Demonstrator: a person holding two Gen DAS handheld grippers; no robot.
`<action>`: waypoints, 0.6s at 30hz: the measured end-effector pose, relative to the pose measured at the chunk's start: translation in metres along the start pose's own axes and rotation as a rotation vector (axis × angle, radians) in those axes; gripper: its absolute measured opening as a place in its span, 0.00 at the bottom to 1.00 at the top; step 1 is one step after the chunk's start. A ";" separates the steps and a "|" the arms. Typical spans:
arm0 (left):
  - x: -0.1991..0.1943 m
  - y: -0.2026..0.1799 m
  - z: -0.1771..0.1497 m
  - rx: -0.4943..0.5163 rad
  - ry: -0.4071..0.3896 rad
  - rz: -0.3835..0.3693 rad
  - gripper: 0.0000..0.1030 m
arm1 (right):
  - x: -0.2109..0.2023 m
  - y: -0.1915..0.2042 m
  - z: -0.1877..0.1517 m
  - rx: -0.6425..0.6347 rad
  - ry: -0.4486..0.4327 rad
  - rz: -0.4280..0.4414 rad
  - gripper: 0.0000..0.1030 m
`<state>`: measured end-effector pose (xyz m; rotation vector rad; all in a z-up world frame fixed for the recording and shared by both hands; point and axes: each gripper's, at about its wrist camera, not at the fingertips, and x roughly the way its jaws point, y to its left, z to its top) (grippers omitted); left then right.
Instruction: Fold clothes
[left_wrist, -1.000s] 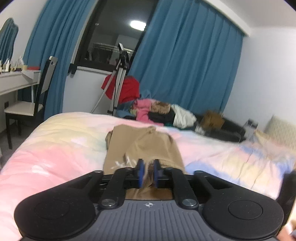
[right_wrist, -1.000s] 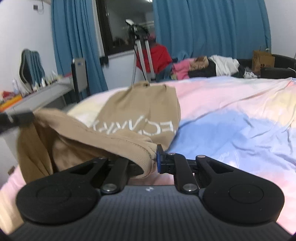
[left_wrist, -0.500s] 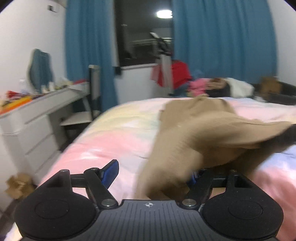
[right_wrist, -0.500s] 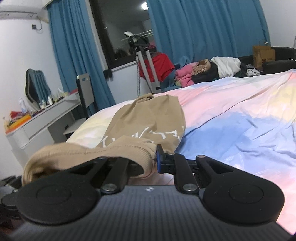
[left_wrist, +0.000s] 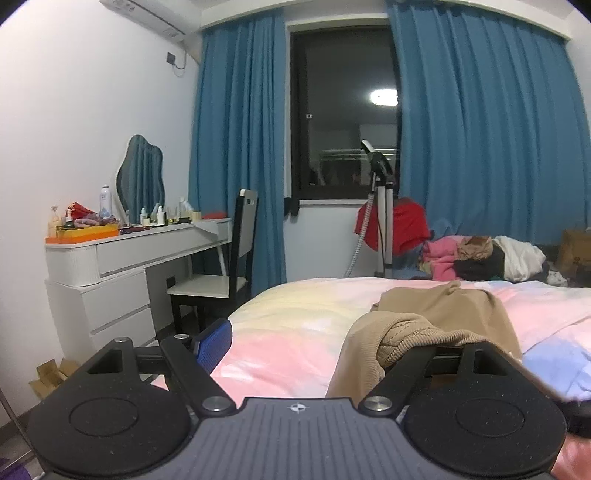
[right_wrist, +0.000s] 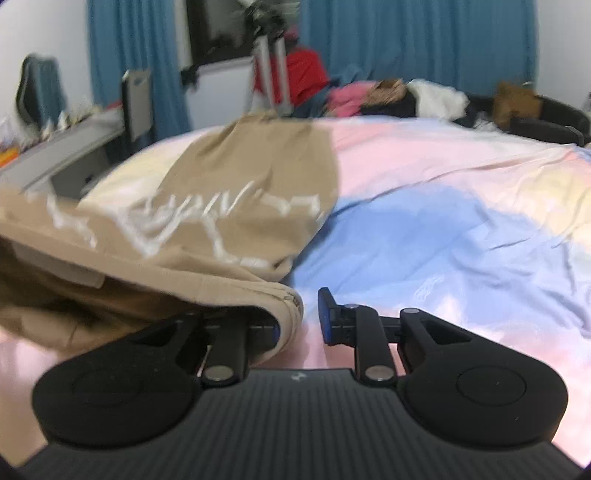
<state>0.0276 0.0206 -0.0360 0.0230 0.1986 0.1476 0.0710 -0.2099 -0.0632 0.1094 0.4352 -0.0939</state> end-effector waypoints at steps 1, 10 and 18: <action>-0.002 0.000 0.003 -0.005 -0.015 -0.007 0.79 | -0.008 0.000 0.007 0.003 -0.046 -0.014 0.21; -0.032 0.004 0.059 -0.082 -0.213 -0.061 0.79 | -0.078 -0.004 0.072 0.030 -0.460 -0.138 0.23; -0.091 0.024 0.185 -0.160 -0.400 -0.090 0.80 | -0.176 0.000 0.185 0.016 -0.691 -0.076 0.23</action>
